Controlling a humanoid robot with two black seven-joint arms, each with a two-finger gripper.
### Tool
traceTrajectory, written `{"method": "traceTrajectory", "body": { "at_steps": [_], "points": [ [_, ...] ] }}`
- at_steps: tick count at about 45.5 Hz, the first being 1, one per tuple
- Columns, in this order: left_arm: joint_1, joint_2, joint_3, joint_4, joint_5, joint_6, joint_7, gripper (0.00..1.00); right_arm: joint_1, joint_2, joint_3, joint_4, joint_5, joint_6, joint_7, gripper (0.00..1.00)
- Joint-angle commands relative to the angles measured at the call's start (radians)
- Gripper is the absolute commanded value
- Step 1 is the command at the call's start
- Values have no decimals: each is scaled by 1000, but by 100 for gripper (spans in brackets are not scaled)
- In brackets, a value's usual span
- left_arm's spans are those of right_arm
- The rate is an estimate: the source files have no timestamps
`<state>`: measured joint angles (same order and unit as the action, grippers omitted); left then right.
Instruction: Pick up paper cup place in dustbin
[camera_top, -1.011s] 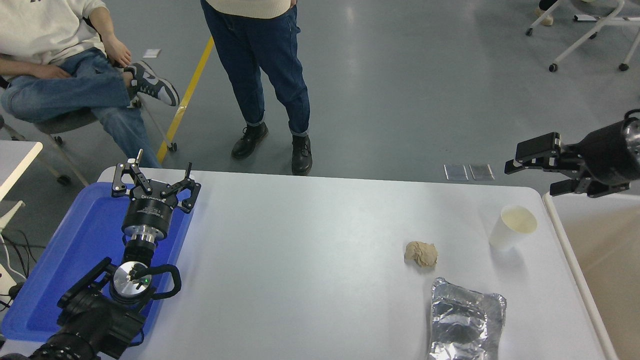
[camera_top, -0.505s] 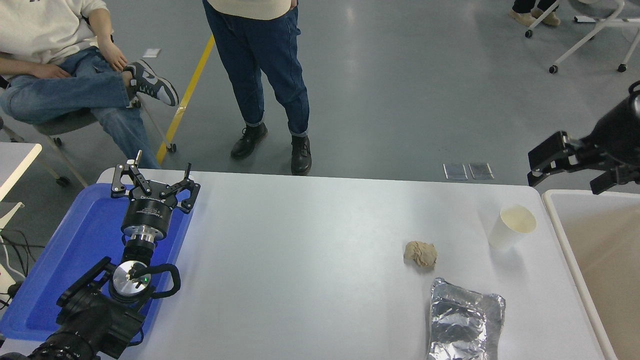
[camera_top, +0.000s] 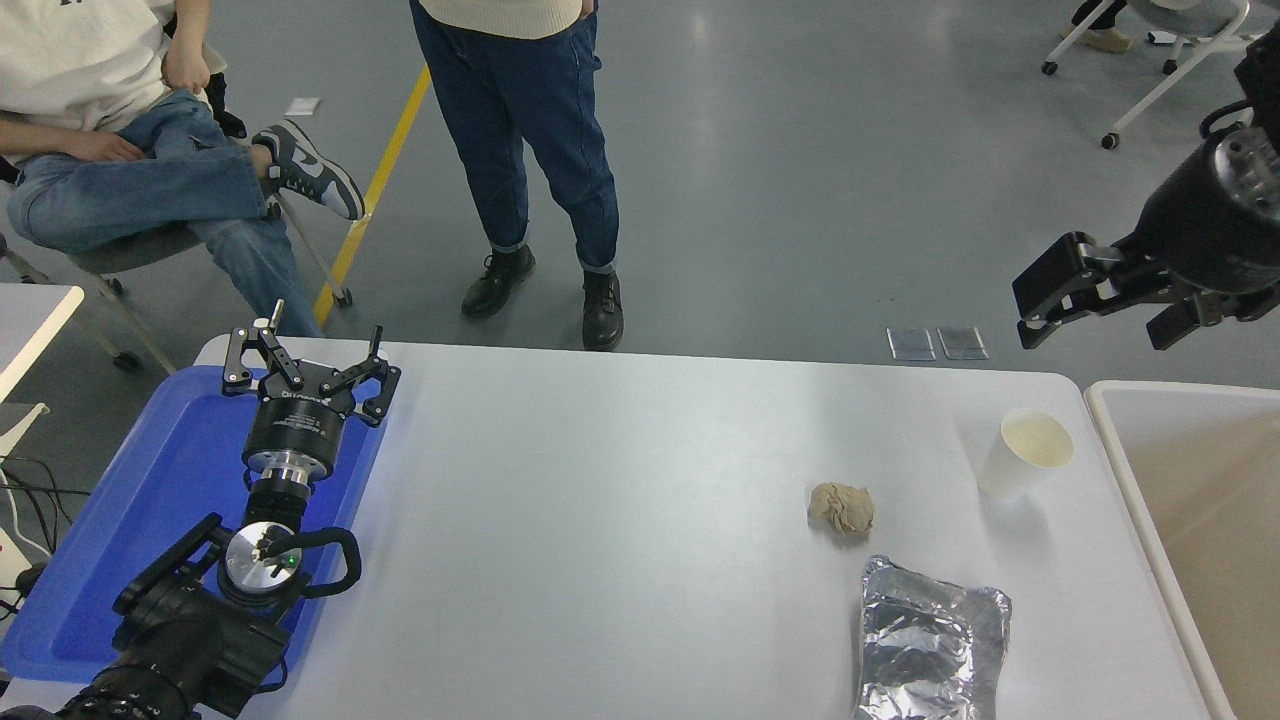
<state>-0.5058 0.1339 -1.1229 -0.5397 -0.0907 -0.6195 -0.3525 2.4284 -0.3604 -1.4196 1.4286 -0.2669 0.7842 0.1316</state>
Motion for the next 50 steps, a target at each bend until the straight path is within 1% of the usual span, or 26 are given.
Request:
{"method": "traceTrajectory", "body": {
  "at_steps": [1,11,14,20,32,42,50],
  "points": [
    [0,0,0,0,0,-2,1,100,-12,0,16,-2,5,1,-3,100],
    [0,0,2,0,0,0,1,100,-83,-5,27,-16,8,1,-3,100],
    [0,0,0,0,0,0,1,100,-114,-29,28,-17,6,1,-3,100],
    [0,0,0,0,0,0,1,100,-190,-46,31,-19,5,-204,-3,100],
    [0,0,2,0,0,0,1,100,-353,-49,91,-79,3,-414,-3,100],
    [0,0,2,0,0,-2,1,100,-483,-46,100,-142,0,-549,-3,100],
    [0,0,2,0,0,-2,1,100,-600,-46,136,-223,-14,-568,-3,100]
  ]
}}
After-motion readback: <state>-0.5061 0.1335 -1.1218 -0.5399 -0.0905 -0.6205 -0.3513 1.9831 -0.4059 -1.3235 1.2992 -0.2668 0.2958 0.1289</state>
